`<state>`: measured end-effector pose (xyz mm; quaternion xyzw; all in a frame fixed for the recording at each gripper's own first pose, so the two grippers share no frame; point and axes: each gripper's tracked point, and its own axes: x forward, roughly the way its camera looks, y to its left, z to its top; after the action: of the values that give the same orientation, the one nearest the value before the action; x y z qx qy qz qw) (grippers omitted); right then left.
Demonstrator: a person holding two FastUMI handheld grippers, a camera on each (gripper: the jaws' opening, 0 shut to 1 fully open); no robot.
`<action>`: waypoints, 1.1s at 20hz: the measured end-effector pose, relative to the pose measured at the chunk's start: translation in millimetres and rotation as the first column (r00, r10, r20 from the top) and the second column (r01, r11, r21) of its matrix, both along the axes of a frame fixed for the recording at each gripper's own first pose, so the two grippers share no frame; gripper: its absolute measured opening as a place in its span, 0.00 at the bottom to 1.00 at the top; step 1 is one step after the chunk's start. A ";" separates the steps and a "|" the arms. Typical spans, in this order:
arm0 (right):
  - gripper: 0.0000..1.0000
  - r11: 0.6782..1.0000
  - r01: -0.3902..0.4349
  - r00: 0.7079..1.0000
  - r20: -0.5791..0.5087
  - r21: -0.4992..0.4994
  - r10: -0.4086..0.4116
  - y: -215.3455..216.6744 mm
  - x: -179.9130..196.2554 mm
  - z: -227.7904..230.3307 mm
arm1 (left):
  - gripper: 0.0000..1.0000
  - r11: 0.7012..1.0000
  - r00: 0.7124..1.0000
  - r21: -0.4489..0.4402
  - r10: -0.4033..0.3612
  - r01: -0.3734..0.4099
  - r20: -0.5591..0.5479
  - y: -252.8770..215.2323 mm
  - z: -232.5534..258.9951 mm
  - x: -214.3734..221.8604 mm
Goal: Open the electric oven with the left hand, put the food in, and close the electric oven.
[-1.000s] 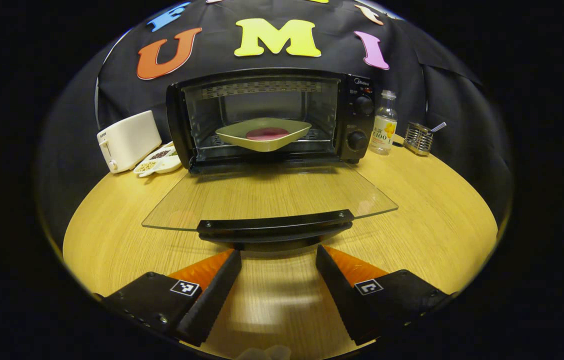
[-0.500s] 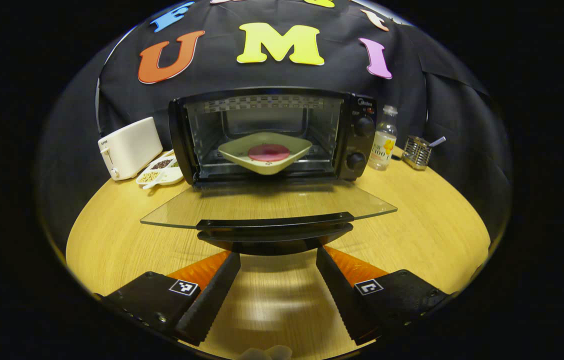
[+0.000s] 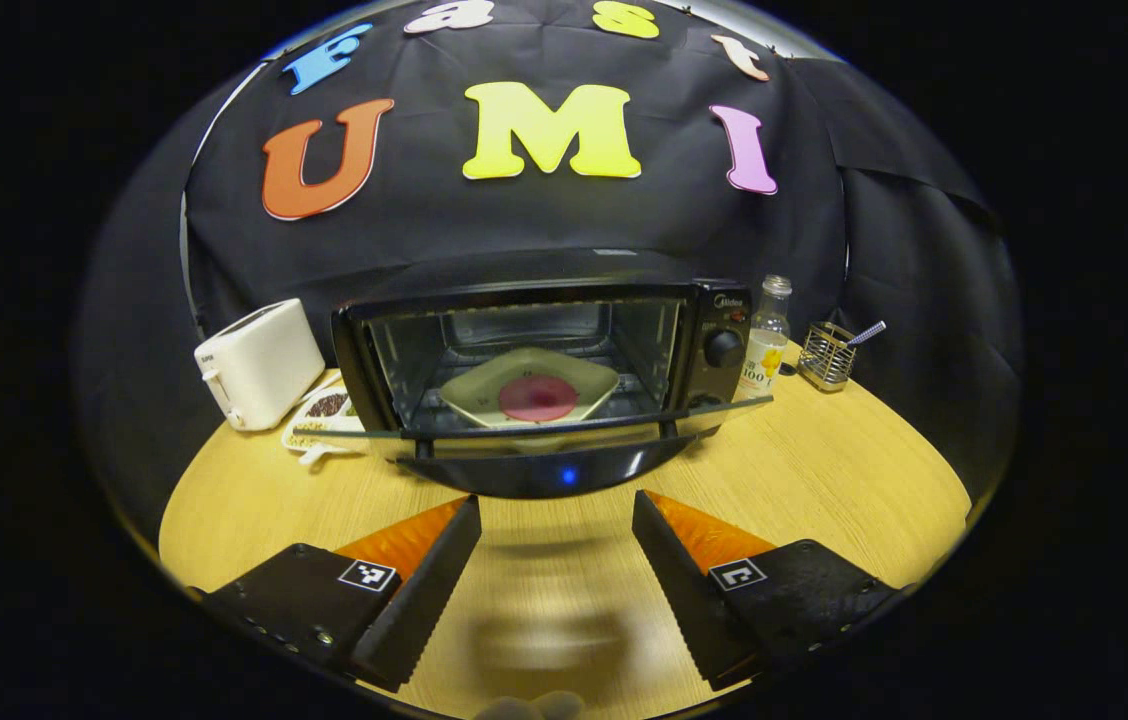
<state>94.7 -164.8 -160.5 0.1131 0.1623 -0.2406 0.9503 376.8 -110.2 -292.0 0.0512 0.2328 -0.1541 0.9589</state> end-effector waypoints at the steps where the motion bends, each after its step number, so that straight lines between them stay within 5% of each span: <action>1: 0.96 1.000 0.008 1.000 0.005 0.004 -0.008 -1.8 -2.8 -0.7 | 0.98 1.000 1.000 -0.006 0.005 -0.005 0.009 0.0 4.9 4.3; 22: 0.96 0.998 0.061 0.998 0.007 0.013 -0.061 -11.7 -30.3 4.1 | 0.97 1.000 0.995 -0.019 0.006 -0.004 0.096 -19.7 37.4 42.2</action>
<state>64.4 -176.5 -156.3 0.1248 0.1569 -0.2681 0.9423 419.1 -129.9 -254.6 0.0490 0.1852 -0.1513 0.9697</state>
